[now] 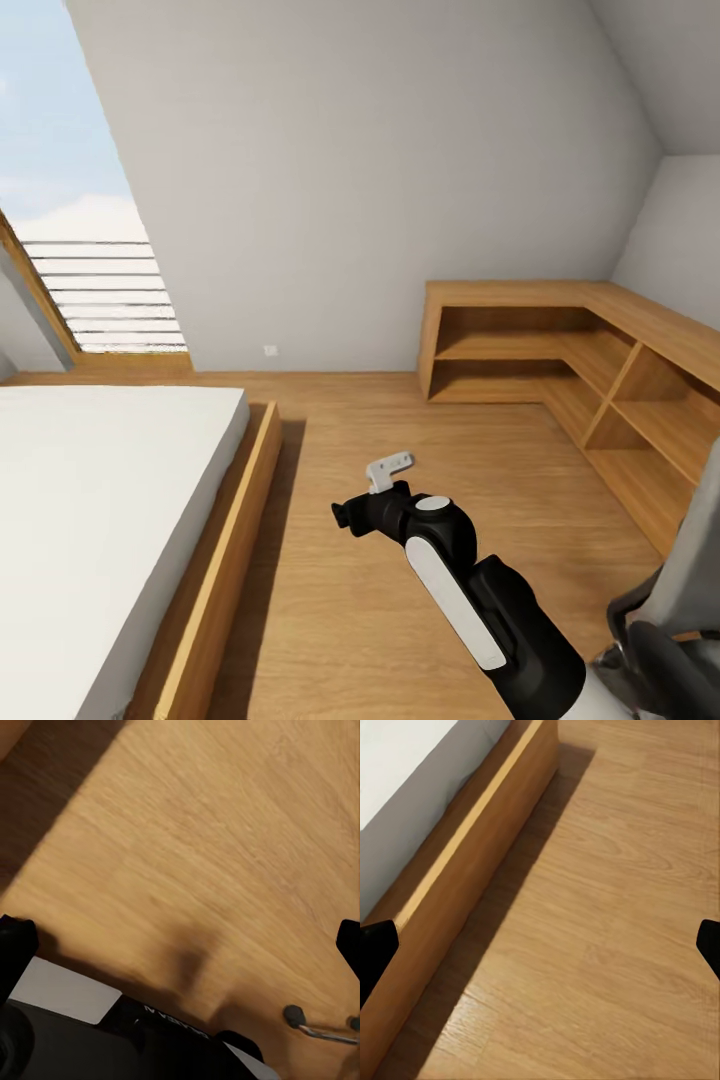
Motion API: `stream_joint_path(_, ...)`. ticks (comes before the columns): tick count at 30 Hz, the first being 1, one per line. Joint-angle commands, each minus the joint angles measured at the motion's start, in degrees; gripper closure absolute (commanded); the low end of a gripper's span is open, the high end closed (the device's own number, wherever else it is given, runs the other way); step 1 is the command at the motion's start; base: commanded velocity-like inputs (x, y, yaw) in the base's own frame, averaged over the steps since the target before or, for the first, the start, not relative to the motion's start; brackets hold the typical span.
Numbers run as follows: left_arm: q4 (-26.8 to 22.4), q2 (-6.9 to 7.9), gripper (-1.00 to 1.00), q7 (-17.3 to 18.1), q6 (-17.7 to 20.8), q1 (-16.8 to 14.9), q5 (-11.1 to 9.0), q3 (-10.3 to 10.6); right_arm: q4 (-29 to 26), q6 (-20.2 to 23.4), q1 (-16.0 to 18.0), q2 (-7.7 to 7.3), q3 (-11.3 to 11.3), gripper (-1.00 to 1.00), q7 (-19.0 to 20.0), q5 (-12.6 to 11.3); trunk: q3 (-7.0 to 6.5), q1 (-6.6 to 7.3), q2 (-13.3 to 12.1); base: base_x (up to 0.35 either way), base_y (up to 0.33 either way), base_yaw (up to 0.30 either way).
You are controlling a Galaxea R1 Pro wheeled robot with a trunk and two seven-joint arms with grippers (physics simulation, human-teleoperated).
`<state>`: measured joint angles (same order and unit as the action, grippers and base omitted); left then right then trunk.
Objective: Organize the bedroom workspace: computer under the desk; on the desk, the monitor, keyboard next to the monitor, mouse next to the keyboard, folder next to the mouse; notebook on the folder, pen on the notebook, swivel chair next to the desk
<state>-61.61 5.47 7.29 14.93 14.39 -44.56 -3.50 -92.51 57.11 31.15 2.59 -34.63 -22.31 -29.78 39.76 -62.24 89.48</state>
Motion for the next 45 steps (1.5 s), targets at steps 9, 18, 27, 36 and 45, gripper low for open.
stream_joint_path(9, -0.08, -0.02, -1.0, -0.14, 0.45, 0.02, -0.08, 0.23, -0.04, 0.13, 0.05, 0.02, 0.44, -1.0, -0.63, -0.55, 0.04, -0.01, 0.03, 0.256, 0.0, 0.071)
stream_joint_path(18, -0.08, -0.02, -1.0, -0.08, 0.45, 0.02, -0.01, 0.32, -0.04, 0.03, 0.05, 0.04, 0.77, -1.0, -0.69, -0.54, 0.04, -0.01, 0.03, 0.328, 0.0, 0.011)
stream_joint_path(27, -0.08, -0.02, -1.0, -0.09, 0.45, 0.02, 0.0, 0.33, -0.04, 0.08, 0.05, 0.11, 0.88, -1.0, -0.71, -0.54, 0.04, -0.01, 0.03, 0.339, 0.0, 0.002)
stream_joint_path(36, -0.08, -0.02, -1.0, -0.16, 0.45, 0.02, -0.02, 0.33, -0.04, 0.1, 0.05, 0.06, 1.26, -1.0, -0.72, -0.54, 0.04, -0.01, 0.03, 0.341, -0.031, 0.0)
stream_joint_path(45, -0.08, -0.02, -1.0, -0.17, 0.45, 0.02, -0.08, 0.33, -0.04, 0.06, 0.05, 0.1, 1.85, -1.0, -0.75, -0.54, 0.04, -0.01, 0.03, 0.341, -0.081, 0.0)
